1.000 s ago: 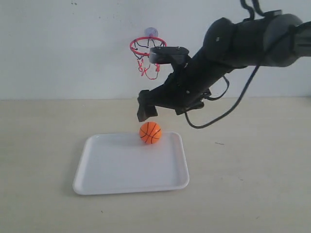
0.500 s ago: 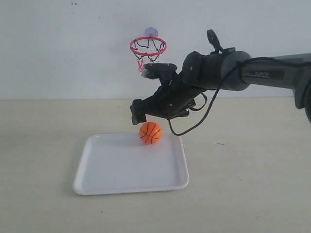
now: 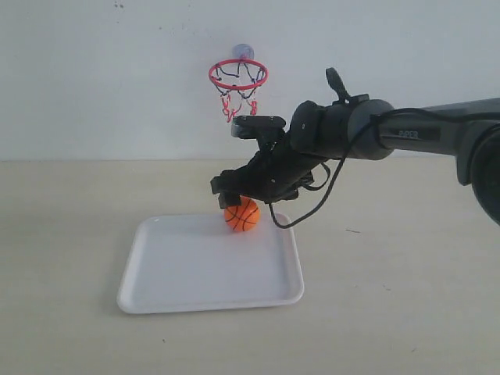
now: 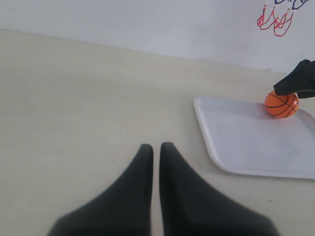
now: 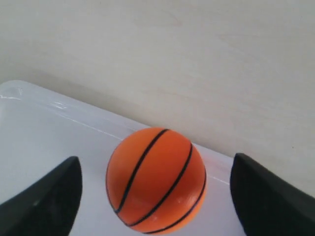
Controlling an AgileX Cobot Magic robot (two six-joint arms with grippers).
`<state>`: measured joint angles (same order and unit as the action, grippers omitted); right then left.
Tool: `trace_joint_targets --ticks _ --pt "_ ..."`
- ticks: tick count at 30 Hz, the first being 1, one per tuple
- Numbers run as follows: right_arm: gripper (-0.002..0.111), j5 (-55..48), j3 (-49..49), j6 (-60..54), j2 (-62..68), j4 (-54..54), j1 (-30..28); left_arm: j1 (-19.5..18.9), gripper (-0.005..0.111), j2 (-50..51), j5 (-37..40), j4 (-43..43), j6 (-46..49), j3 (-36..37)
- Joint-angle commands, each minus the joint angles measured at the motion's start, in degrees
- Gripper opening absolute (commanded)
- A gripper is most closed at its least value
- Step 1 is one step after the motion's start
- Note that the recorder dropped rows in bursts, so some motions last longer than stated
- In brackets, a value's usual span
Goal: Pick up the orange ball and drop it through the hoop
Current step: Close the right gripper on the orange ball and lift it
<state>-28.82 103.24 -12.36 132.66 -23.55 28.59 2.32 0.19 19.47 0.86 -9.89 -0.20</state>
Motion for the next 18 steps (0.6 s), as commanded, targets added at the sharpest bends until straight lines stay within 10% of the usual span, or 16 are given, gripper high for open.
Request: trace_joint_targets --ticks 1,18 --pt "0.072 0.4 0.4 0.1 -0.1 -0.1 0.1 0.4 0.004 -0.2 -0.4 -0.1 -0.2 0.2" --pt "0.072 3.0 0.4 -0.1 2.9 0.3 2.8 0.4 0.004 -0.2 -0.4 -0.1 -0.2 0.2"
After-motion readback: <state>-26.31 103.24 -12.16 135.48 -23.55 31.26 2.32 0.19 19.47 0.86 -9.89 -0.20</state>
